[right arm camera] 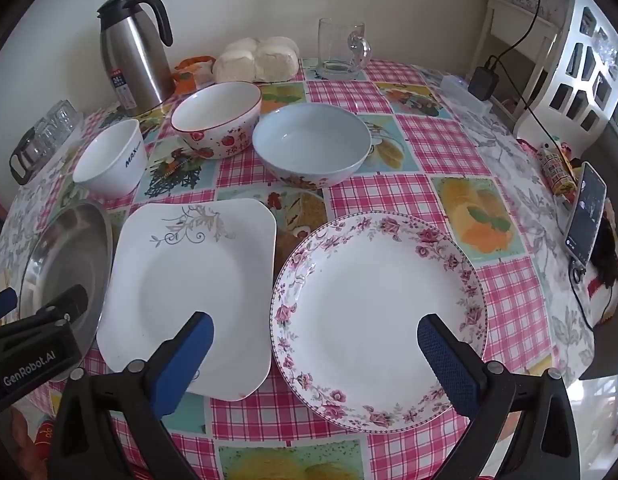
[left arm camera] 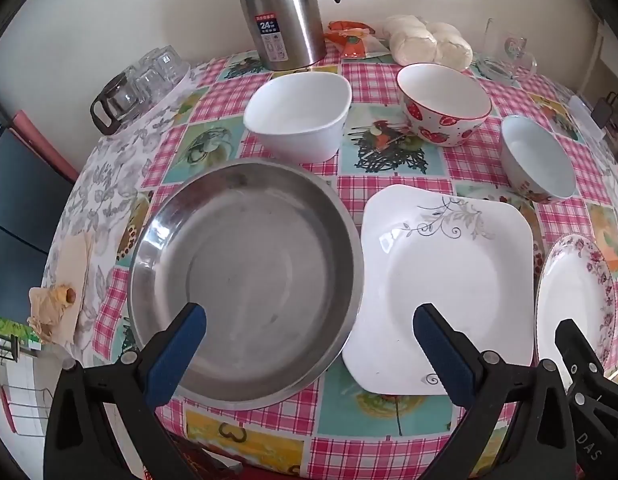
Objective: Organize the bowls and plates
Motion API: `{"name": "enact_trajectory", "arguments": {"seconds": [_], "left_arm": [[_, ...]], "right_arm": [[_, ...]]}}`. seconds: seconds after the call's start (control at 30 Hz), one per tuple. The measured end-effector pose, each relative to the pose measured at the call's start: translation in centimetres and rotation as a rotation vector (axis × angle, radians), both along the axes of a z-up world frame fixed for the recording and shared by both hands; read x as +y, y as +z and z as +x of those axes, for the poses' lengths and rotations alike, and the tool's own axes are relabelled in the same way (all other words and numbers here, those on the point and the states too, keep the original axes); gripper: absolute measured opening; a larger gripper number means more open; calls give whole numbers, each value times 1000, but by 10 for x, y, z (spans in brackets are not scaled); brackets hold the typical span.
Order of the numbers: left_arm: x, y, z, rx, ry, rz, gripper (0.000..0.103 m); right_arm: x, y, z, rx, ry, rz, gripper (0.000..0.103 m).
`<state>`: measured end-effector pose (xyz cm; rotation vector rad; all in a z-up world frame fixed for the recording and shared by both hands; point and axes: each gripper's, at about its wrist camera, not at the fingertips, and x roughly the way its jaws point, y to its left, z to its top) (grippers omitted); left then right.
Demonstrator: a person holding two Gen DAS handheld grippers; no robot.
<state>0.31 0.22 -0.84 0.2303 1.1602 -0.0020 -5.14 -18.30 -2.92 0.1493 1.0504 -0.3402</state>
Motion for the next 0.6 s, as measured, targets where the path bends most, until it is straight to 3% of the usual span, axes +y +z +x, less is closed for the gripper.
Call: {"name": "enact_trajectory", "arguments": {"seconds": [0.6], "left_arm": [[0, -4, 3, 19, -10, -35, 103]], "right_arm": [[-5, -2, 0, 15, -1, 10, 103]]}}
